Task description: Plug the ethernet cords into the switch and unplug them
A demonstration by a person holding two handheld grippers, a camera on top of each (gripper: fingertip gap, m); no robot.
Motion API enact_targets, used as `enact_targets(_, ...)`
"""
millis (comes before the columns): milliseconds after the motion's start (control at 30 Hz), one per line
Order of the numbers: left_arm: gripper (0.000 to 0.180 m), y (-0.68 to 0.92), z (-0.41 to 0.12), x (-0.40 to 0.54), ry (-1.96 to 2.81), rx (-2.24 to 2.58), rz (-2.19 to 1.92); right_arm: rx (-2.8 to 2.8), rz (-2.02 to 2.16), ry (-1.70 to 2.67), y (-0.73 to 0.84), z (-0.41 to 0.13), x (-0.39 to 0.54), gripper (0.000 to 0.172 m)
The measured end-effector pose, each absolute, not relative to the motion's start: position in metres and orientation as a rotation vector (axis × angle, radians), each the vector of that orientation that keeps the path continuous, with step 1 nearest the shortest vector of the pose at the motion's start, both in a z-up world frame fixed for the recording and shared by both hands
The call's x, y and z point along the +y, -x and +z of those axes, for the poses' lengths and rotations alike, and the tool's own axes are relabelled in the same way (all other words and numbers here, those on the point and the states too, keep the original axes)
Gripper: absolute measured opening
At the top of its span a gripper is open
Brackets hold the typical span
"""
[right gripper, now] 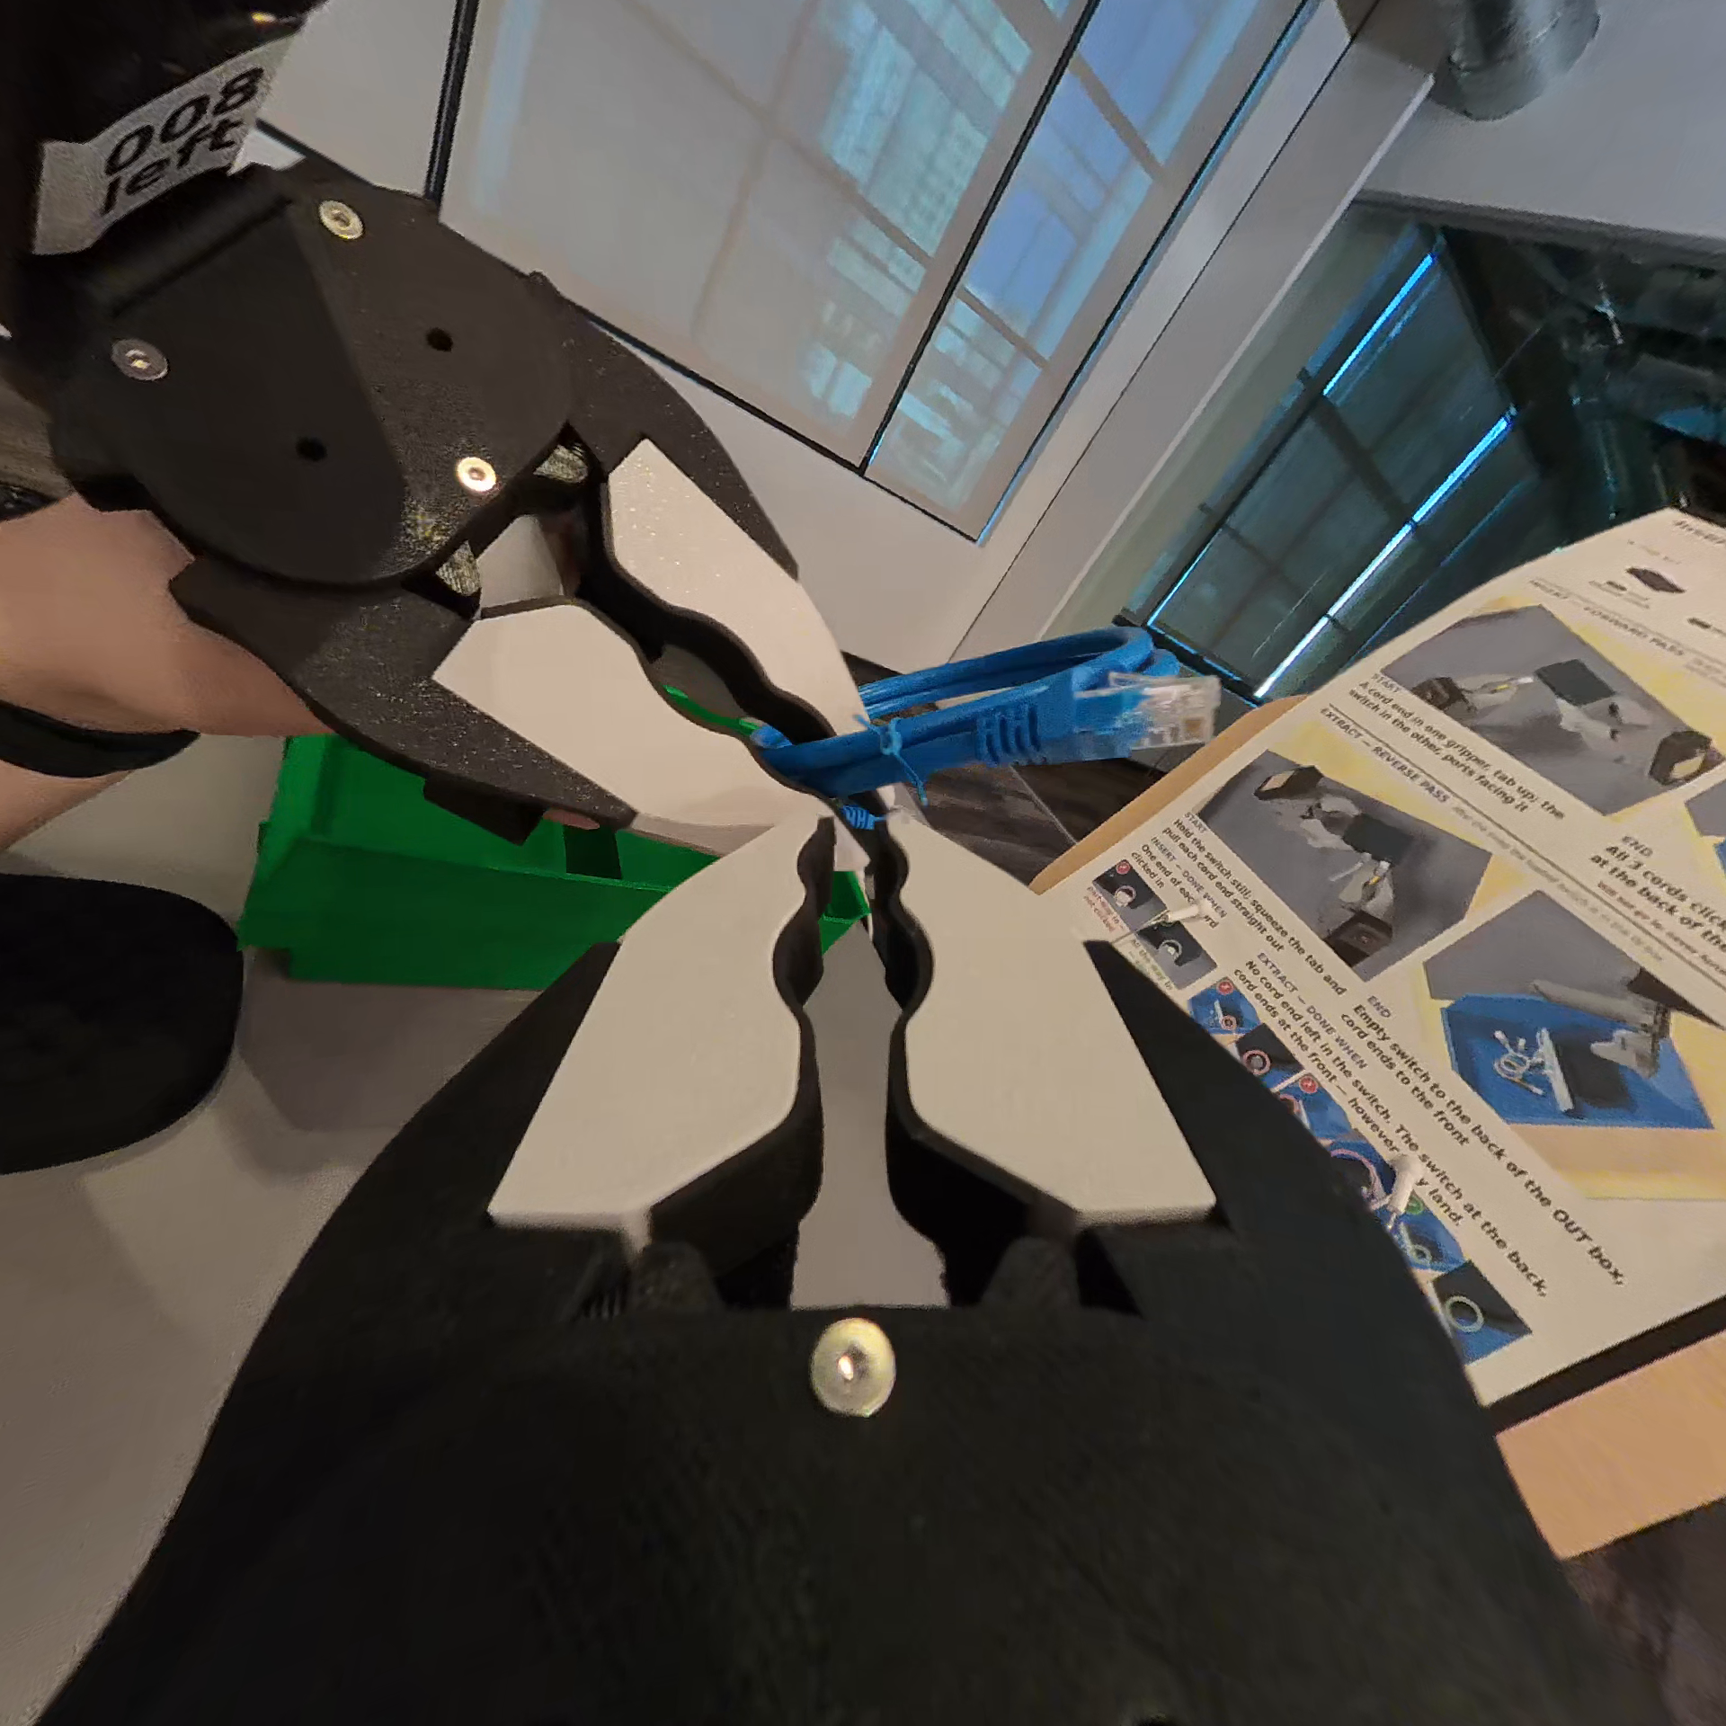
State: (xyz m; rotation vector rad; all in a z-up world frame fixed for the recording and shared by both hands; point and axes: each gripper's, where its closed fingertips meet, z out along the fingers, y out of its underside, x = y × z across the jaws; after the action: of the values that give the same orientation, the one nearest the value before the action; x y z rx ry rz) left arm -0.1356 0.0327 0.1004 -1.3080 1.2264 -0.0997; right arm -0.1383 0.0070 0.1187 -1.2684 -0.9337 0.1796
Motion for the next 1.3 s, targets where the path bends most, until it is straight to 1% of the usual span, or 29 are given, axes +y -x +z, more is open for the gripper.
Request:
enact_targets(167, 0.011, 0.133, 0.103, 0.03, 1.286, 1.219, -0.092, -0.865, 0.109, 1.23, 0.138, 0.13, 0.006, 0.006)
enact_targets(267, 0.011, 0.133, 0.105, 0.029, 1.271, 1.205, -0.086, -0.804, 0.139, 1.256, 0.136, 0.133, 0.007, 0.004)
enact_targets(500, 0.011, 0.135, 0.111, 0.033, 1.241, 1.158, -0.019, -0.607, 0.423, 1.307, 0.14, 0.141, 0.006, 0.004)
enact_targets(667, 0.011, 0.138, 0.121, 0.037, 1.157, 1.073, 0.145, -0.437, 0.629, 1.272, 0.142, 0.147, 0.004, 0.012)
enact_targets(800, 0.011, 0.138, 0.129, 0.035, 1.093, 1.01, 0.202, -0.324, 0.843, 1.205, 0.143, 0.152, 0.0, 0.012)
enact_targets(967, 0.011, 0.138, 0.133, 0.034, 1.015, 0.978, 0.33, -0.257, 0.997, 1.195, 0.14, 0.154, -0.002, 0.01)
enact_targets(1133, 0.011, 0.141, 0.139, 0.034, 0.91, 0.954, 0.502, -0.154, 1.289, 1.201, 0.136, 0.154, -0.002, 0.008)
enact_targets(1300, 0.011, 0.141, 0.14, 0.035, 0.851, 0.956, 0.569, -0.07, 1.587, 1.18, 0.135, 0.155, -0.003, 0.012)
